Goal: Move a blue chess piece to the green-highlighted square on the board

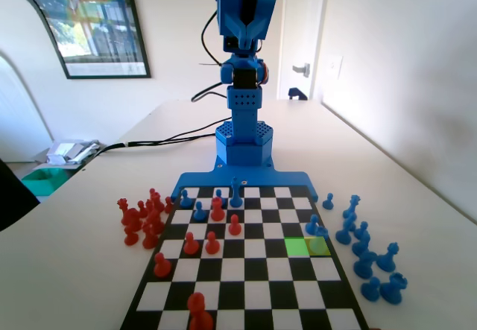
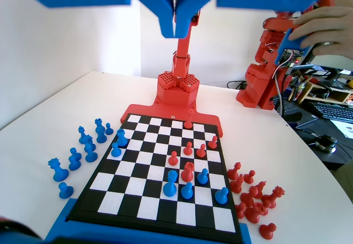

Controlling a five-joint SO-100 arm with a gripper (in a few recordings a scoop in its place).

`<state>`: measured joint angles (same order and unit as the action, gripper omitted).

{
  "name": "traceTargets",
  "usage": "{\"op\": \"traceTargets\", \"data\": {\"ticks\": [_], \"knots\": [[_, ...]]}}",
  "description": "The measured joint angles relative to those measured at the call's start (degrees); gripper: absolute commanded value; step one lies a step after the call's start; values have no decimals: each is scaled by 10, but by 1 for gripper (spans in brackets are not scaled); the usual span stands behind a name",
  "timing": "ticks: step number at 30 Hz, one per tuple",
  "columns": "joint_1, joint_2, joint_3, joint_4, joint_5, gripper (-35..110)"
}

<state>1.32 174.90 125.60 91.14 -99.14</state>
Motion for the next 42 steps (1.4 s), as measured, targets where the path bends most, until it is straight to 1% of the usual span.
{"op": "traceTargets", "data": {"ticks": [10, 13, 22, 31, 33, 42], "knots": [[-10, -5, -3, -8, 9, 1], [-17, -43, -44, -4, 27, 1], [-58, -282, -258, 79, 79, 1], [-59, -528, -362, 86, 129, 1], [-59, -575, -367, 75, 146, 3], [-73, -777, -390, -35, 203, 10]]}}
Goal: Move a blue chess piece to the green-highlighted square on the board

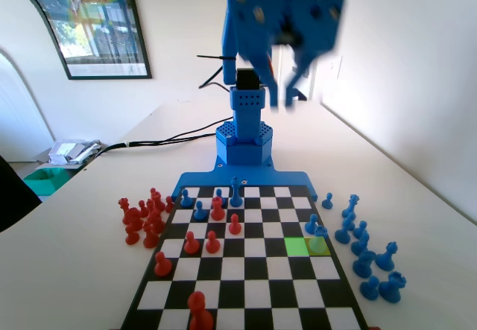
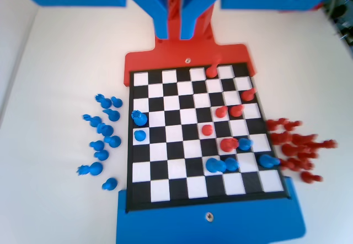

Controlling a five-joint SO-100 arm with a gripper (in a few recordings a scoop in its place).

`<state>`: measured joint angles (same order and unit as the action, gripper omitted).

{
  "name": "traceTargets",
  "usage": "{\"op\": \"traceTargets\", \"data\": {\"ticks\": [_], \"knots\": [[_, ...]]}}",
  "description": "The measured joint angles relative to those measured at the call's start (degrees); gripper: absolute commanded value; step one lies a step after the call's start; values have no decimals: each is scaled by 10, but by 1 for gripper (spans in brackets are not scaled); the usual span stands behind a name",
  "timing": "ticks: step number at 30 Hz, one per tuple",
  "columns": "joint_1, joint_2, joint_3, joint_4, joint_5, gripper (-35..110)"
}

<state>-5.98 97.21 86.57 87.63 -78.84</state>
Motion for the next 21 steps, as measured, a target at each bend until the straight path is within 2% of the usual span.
{"op": "traceTargets", "data": {"ticks": [10, 21], "knots": [[-31, -204, -43, -118, 16, 12], [-72, -232, 33, -214, 12, 13]]}}
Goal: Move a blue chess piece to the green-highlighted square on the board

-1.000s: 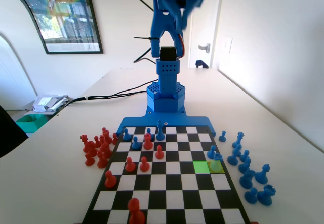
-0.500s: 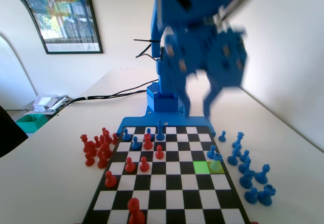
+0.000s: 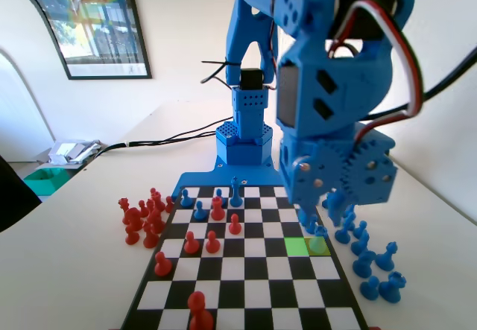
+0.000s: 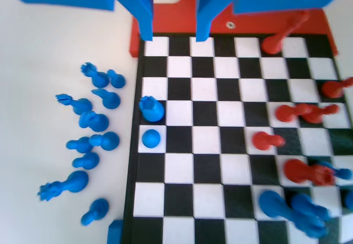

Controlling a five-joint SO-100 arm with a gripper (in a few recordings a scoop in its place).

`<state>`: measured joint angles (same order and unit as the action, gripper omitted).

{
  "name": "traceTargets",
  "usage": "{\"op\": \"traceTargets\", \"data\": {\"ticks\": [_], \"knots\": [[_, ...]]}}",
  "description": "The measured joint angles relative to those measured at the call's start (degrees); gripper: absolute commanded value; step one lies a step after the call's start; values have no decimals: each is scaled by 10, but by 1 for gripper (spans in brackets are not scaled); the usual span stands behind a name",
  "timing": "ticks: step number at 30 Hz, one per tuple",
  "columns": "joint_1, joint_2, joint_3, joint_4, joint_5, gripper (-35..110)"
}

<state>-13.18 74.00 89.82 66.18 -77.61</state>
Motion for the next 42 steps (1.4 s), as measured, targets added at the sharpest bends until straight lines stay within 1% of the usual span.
{"op": "traceTargets", "data": {"ticks": [3, 9, 16, 30, 42], "knots": [[-3, -18, 25, -8, 3, 13], [-17, -49, 54, -61, 4, 13], [-27, -54, 67, -92, 18, 14], [-74, -54, 69, -93, 43, 14], [-74, -63, 88, -110, 40, 14]]}}
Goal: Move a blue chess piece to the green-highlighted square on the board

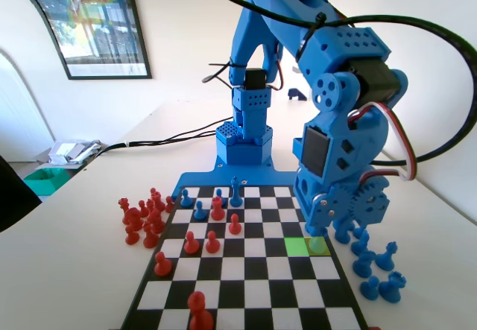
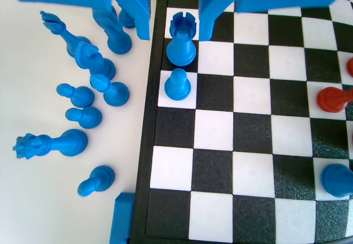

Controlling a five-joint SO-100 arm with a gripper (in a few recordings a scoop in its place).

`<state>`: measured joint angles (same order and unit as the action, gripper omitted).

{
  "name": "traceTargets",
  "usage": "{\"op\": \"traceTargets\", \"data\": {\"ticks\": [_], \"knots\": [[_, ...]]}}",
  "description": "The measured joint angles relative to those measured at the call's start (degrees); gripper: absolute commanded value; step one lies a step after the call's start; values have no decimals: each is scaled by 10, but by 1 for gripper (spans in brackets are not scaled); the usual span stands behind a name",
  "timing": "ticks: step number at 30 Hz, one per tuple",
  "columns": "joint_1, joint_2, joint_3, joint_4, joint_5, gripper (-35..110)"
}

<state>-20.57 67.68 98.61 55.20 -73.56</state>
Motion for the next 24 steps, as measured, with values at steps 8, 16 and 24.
{"op": "traceTargets", "data": {"ticks": [8, 16, 24], "knots": [[4, -18, 0, -11, -1, 14], [4, -21, 0, -11, -1, 13], [4, -21, 0, -11, -4, 2]]}}
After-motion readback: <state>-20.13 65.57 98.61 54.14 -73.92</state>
